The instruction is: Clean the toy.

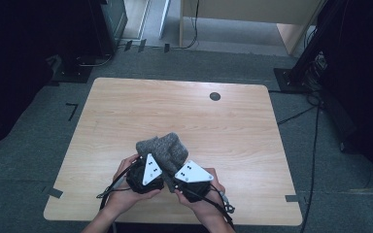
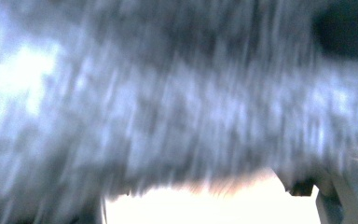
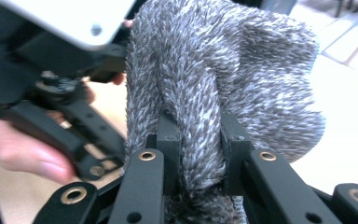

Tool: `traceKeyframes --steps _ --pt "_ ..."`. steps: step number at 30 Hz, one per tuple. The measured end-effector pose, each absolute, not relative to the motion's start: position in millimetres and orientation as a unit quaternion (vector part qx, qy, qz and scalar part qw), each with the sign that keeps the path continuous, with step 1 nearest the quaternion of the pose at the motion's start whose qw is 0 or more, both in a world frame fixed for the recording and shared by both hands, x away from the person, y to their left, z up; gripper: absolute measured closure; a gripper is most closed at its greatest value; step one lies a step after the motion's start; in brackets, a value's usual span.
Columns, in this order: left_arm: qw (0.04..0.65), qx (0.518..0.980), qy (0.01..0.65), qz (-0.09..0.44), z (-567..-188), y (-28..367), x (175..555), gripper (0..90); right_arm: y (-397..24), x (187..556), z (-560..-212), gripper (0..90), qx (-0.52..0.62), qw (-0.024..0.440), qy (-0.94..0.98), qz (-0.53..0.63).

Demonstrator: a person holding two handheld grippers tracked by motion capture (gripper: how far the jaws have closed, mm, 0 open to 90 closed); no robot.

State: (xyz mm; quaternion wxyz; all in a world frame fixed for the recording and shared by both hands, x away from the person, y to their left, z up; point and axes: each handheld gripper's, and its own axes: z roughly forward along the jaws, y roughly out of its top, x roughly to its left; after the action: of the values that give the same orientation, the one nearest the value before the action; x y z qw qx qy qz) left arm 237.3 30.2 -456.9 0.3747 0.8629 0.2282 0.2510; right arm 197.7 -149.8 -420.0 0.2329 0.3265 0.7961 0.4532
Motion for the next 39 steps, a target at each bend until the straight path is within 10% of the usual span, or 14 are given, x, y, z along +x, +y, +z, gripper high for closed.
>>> traceKeyframes --steps 15,39 --pt "0.484 0.82 0.163 0.26 -447 49 228 34.5 -192 213 -407 74.2 0.371 0.155 0.738 0.542" --pt "0.512 0.806 0.136 0.265 -440 60 226 34.4 -205 222 -412 73.1 0.404 0.163 0.733 0.522"
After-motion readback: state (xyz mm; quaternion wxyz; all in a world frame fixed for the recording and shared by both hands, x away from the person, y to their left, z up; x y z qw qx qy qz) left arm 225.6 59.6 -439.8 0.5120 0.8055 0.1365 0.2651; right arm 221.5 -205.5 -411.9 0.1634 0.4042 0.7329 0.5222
